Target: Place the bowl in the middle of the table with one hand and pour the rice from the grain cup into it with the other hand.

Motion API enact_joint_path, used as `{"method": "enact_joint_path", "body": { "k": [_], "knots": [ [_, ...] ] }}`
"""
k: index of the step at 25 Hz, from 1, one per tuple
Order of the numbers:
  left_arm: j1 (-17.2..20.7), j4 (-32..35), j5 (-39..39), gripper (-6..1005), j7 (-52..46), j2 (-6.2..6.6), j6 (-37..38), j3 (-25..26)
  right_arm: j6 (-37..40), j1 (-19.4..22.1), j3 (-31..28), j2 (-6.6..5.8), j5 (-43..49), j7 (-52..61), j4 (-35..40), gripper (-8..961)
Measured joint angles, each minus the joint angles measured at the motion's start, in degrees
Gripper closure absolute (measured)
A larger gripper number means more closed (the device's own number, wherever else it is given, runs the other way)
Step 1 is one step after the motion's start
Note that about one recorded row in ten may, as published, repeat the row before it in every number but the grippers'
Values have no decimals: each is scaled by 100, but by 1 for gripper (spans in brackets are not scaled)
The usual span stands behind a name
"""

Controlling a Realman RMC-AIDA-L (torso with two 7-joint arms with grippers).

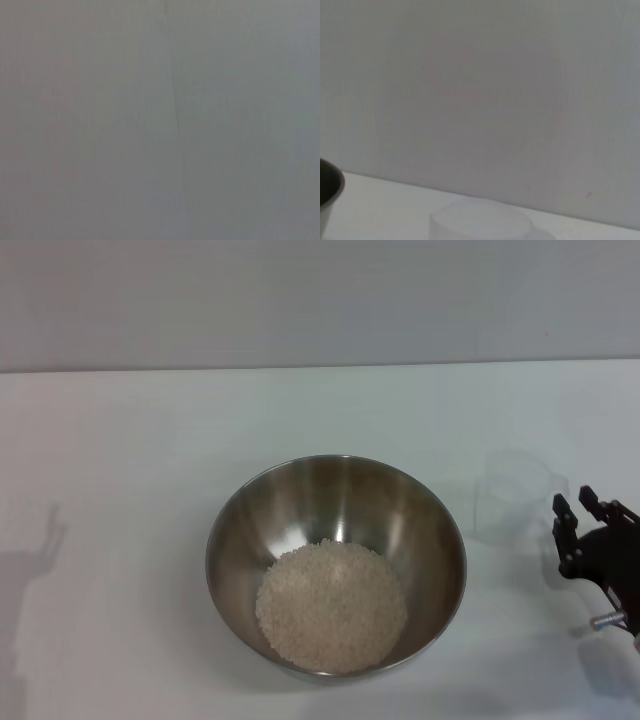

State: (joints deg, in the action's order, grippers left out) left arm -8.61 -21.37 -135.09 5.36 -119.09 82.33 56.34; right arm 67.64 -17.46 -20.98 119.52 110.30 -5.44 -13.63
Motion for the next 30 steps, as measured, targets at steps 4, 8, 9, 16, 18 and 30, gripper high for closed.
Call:
{"method": "enact_joint_path", "body": {
  "k": [4, 8, 9, 16, 18, 30],
  "knots": [
    [0, 1, -1, 139, 0, 0, -33, 0, 180, 214, 64, -2, 24, -10, -11, 681],
    [0, 6, -1, 139, 1, 0, -53, 0, 1135, 758, 380, -2, 38, -1, -39, 679],
    [0, 6, -1, 139, 1, 0, -53, 0, 1135, 758, 380, -2, 38, -1, -39, 679],
    [-1, 57, 1, 139, -15, 0, -107, 0, 2467, 1523, -34, -6, -399, 342, 100, 564],
    [0, 63, 0, 139, -42, 0, -164, 0, 2652, 1590, -102, -11, -952, 749, 351, 489],
    [84, 76, 1, 139, -54, 0, -194, 0, 2752, 1529, -146, -16, -1681, 1387, 763, 314]
  ]
}}
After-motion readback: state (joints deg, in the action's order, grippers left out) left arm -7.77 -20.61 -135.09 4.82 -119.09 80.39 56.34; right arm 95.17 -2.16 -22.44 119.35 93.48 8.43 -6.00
